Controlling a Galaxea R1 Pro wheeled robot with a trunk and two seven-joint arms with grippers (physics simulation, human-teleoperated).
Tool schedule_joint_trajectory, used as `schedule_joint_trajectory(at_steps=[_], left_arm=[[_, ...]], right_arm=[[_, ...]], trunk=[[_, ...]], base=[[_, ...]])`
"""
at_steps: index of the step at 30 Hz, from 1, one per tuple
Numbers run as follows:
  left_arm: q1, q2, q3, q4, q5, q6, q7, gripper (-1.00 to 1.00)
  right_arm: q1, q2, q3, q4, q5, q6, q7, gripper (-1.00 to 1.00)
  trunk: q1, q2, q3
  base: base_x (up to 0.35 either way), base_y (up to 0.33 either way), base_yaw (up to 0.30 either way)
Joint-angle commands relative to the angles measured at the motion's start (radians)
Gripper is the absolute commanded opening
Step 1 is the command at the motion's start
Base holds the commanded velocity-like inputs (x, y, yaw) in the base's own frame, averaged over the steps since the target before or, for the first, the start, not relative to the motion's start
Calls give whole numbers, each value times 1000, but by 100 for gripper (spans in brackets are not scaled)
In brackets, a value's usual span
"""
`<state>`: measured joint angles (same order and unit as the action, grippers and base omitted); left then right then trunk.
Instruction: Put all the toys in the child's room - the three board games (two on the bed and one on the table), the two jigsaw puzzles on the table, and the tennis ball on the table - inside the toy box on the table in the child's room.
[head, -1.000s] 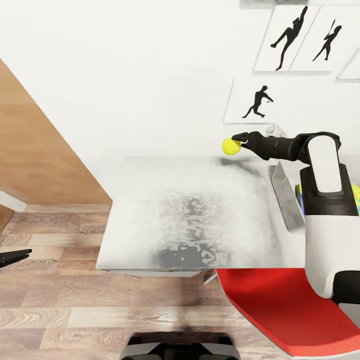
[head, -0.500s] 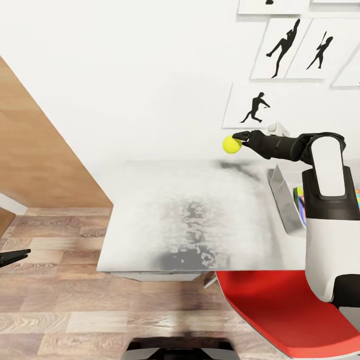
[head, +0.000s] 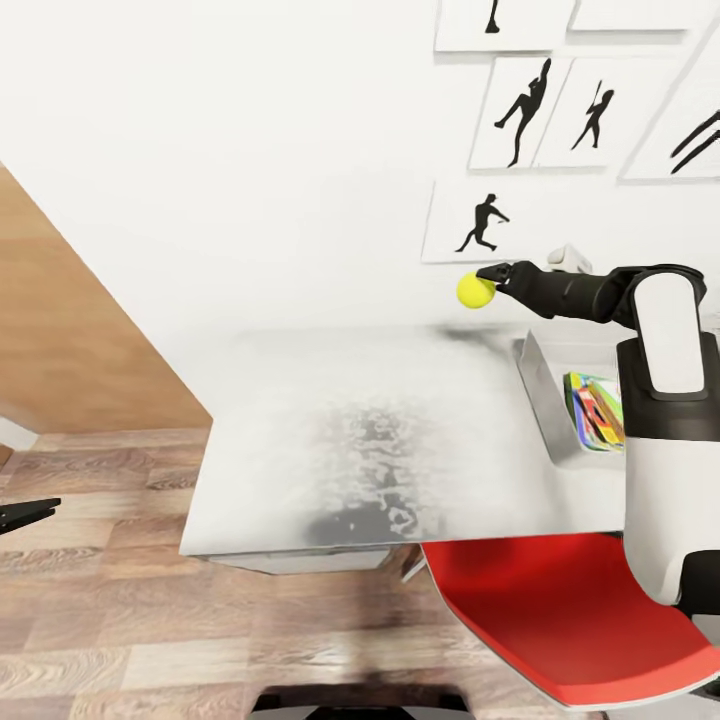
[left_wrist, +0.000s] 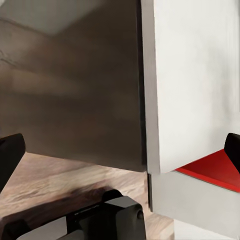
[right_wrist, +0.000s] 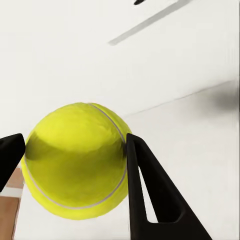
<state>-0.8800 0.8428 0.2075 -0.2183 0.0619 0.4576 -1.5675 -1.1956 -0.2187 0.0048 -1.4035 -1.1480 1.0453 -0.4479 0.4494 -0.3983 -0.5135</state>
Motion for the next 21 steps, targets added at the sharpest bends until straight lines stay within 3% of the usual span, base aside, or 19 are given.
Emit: schedule_joint_trajectory(at_steps=[1, 9, 15, 19, 21], left_arm=[[0, 1, -5, 0, 6, 10, -3, 100], [0, 6, -4, 0, 7, 10, -3, 100], [-2, 7, 0, -19, 8, 20, -3, 100], [-6, 5, 7, -114, 20, 76, -3, 100], [-6, -3, 10, -209, 30, 142, -3, 100]], right_arm=[[-1, -3, 1, 0, -10, 2, -10, -100], [-1, -10, 6, 0, -6, 2, -27, -100], [-3, -19, 38, 5, -8, 2, -111, -100], [-5, -16, 63, 12, -9, 2, -152, -100], [-6, -12, 72, 20, -9, 2, -164, -100]], trunk=[[1, -2, 0], [1, -2, 13], [1, -2, 22], [1, -2, 28], [1, -2, 32]], base=[[0, 0, -153], [0, 0, -155], [0, 0, -156], [0, 0, -156], [0, 0, -156]])
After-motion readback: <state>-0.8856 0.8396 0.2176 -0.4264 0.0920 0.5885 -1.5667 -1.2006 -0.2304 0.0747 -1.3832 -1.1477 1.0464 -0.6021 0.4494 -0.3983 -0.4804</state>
